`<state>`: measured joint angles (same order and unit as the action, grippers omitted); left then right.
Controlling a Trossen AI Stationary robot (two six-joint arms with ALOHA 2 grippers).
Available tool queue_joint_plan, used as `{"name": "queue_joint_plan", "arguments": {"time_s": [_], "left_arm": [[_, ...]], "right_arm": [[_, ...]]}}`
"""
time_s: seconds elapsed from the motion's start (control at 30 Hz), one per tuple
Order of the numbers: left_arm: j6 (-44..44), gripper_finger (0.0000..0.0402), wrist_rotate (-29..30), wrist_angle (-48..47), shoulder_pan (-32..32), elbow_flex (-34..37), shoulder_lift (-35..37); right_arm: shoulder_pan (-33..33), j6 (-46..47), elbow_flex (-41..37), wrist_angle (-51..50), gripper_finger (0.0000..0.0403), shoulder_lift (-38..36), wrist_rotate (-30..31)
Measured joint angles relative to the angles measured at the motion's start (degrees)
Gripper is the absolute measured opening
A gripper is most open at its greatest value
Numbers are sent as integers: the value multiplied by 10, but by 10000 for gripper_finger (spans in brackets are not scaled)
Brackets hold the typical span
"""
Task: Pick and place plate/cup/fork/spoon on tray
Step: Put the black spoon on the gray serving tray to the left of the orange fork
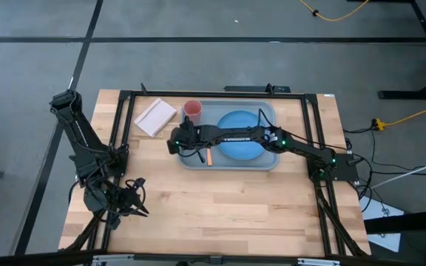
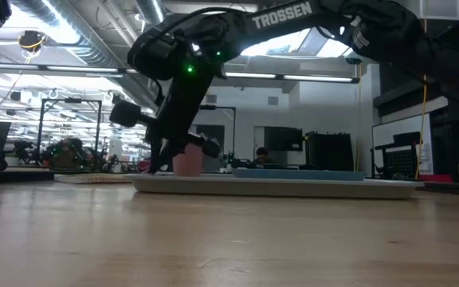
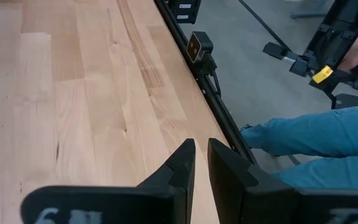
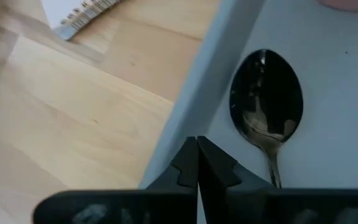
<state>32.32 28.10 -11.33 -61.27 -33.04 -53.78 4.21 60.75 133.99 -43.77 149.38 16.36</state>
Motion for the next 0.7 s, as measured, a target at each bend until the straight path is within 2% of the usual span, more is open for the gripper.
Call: {"name": "queue_joint_plan", "arguments": {"time_s": [0.7], "left_arm": [[0,37,0,0,0,0,0]], "right_arm": [[22,-24,-1,-5,0,7,8]]}}
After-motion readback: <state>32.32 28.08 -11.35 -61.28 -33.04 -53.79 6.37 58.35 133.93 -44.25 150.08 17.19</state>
